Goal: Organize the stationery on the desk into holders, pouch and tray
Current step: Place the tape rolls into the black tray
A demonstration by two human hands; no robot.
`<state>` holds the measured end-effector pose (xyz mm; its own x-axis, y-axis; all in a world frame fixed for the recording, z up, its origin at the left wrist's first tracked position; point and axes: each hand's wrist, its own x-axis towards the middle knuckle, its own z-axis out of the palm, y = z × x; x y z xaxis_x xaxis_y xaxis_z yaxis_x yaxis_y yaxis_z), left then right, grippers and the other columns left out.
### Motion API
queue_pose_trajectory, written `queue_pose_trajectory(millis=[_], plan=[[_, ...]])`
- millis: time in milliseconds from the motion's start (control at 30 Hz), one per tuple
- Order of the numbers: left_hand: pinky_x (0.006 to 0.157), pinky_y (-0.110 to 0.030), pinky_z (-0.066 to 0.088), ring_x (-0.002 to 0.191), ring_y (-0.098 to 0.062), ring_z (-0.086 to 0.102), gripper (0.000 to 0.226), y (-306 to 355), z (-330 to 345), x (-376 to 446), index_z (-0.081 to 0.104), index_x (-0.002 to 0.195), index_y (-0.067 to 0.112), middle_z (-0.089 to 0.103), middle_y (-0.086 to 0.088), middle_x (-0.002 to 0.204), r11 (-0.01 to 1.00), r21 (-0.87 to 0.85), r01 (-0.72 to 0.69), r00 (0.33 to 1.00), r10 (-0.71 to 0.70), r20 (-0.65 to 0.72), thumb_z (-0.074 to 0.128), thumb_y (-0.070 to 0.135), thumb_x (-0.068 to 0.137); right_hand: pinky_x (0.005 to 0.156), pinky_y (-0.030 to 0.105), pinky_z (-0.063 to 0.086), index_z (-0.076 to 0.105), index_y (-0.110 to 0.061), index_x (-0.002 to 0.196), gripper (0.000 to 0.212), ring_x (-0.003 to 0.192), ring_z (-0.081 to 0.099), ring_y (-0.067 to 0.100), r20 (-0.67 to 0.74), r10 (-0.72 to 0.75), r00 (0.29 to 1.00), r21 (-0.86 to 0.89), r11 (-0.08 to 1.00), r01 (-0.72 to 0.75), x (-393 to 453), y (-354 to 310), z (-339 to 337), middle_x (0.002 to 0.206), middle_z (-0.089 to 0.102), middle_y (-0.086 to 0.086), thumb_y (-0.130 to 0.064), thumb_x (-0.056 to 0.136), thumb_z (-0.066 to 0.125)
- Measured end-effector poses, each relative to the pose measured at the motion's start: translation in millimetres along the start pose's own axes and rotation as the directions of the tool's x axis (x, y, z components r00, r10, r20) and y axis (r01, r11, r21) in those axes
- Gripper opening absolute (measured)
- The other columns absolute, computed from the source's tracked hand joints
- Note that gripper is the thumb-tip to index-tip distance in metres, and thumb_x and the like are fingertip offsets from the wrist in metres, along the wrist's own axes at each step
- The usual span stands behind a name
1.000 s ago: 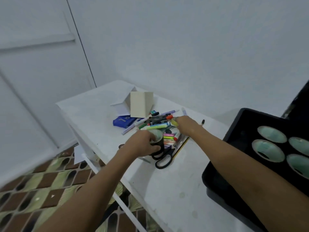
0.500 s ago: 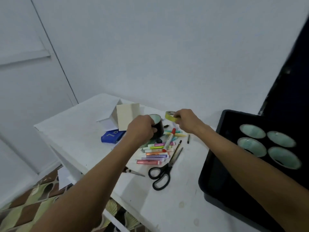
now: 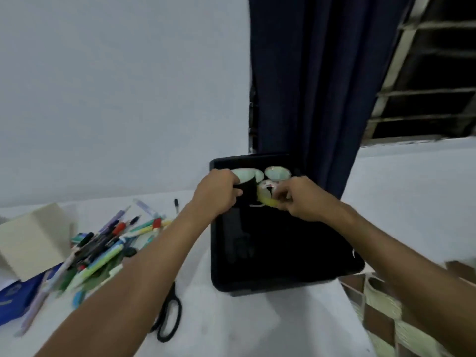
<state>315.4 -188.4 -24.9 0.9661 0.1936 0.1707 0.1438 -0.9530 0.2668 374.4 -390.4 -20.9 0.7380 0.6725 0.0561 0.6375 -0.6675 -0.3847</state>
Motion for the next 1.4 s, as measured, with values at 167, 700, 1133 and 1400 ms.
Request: queue_pose_trajectory(millis=[167,700,1133,1400], plan=[[0.084,-0.040,0.054,0.093,-0.023,0.064,0.025,43,36,6,0.070,0.111,0.018,0.069,-0.006,0.101,0.974,-0.067,-0.216,0.957,0.225,0.183,0.065,0.025,0.088,0.080,0.023,0.052,0.073,-0.022,0.101,0.024,0.090,0.064,0.012,0.163,0.177,0.971,-0.131,0.979,-0.156,-59,35,5,0.102,0.070,-0.005,-0.011,0.081,0.067],[0.077,-0.041,0.057,0.086,-0.023,0.067,0.022,78,92,14,0.069,0.109,0.009,0.071,-0.010,0.098,0.947,-0.081,-0.310,0.902,0.320,0.290,0.063,0.009,0.088,0.060,0.030,0.047,0.072,-0.012,0.088,0.016,0.071,0.058,0.026,0.236,0.363,0.902,-0.273,0.915,-0.296,-75,37,30,0.084,0.051,0.004,-0.009,0.083,0.057],[0.058,-0.031,0.047,0.067,-0.017,0.057,0.002,77,113,20,0.064,0.085,0.007,0.054,0.001,0.072,0.935,-0.022,-0.355,0.909,0.350,0.226,0.064,0.005,0.084,0.067,0.030,0.042,0.062,-0.007,0.111,0.030,0.079,0.054,0.023,0.450,0.457,0.767,-0.424,0.866,-0.267,-61,39,39,0.107,0.066,0.009,-0.029,0.092,0.054],[0.061,-0.035,0.049,0.077,-0.026,0.062,0.014,82,119,15,0.054,0.074,0.010,0.062,-0.011,0.086,0.931,0.059,-0.361,0.921,0.346,0.179,0.060,0.008,0.086,0.070,0.030,0.041,0.062,-0.007,0.114,0.035,0.082,0.054,0.022,0.423,0.456,0.783,-0.404,0.868,-0.288,-59,41,44,0.111,0.065,0.008,-0.033,0.091,0.057]])
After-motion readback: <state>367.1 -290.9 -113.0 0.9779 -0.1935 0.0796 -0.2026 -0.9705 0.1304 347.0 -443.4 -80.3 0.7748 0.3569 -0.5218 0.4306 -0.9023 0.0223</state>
